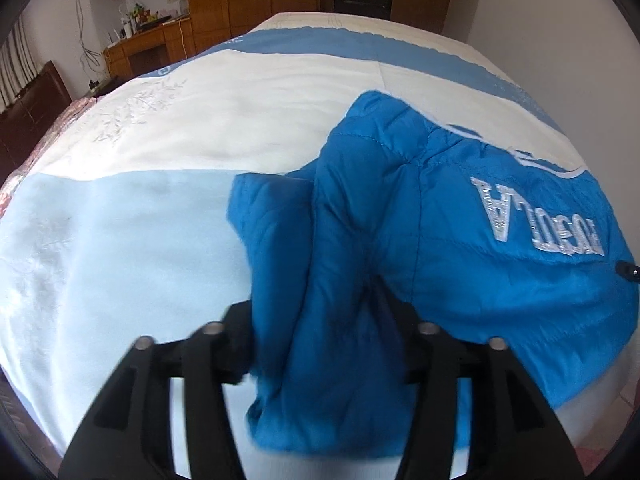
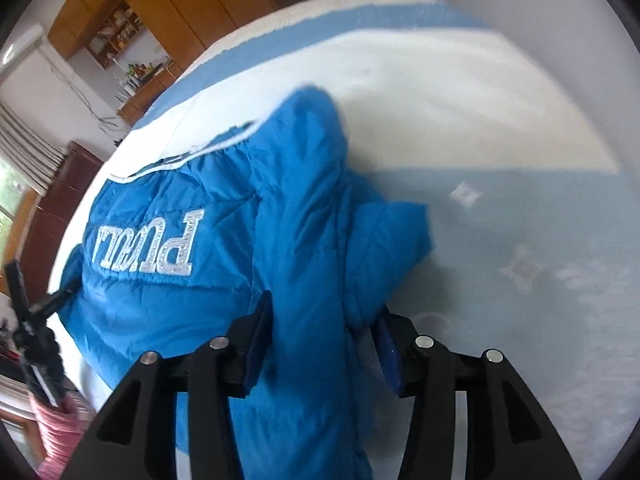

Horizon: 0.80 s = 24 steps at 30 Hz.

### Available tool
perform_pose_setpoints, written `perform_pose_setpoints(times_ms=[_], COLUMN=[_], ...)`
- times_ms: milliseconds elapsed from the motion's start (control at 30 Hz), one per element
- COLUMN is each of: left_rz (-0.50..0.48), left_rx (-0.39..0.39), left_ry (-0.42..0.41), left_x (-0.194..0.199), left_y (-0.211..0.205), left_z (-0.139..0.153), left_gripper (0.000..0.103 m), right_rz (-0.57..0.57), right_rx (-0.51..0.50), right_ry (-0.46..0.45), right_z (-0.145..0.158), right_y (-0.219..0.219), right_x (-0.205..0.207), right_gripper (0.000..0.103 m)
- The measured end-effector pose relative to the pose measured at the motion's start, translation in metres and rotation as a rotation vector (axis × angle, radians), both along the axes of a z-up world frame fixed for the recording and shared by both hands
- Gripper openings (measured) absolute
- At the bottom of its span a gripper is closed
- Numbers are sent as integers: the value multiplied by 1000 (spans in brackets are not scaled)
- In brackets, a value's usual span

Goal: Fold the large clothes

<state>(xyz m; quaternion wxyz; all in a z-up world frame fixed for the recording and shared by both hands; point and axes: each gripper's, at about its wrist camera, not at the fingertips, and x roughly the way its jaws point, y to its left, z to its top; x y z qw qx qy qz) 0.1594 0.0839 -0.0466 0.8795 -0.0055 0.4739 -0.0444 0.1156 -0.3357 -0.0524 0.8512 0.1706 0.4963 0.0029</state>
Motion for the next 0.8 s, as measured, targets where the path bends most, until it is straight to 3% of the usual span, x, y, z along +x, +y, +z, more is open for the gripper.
perform_pose_setpoints(times_ms=[233, 367, 567, 800], left_rz=[59, 95, 151, 169], left_rx=[-30, -85, -232, -298], left_ry=[-24, 5, 34, 74], left_x=[-47, -63, -73, -79], left_y=[23, 31, 37, 34], left_z=[30, 27, 15, -10], left_gripper=[69, 69, 70, 72], right_rz=[67, 131, 177, 174], right_rx=[-124, -99, -116, -121], right_ry=[-27, 22, 65, 110], right_z=[48, 45, 34, 14], right_y=[24, 37, 56, 56], right_x=[-38, -44, -43, -32], right_gripper=[43, 23, 18, 16])
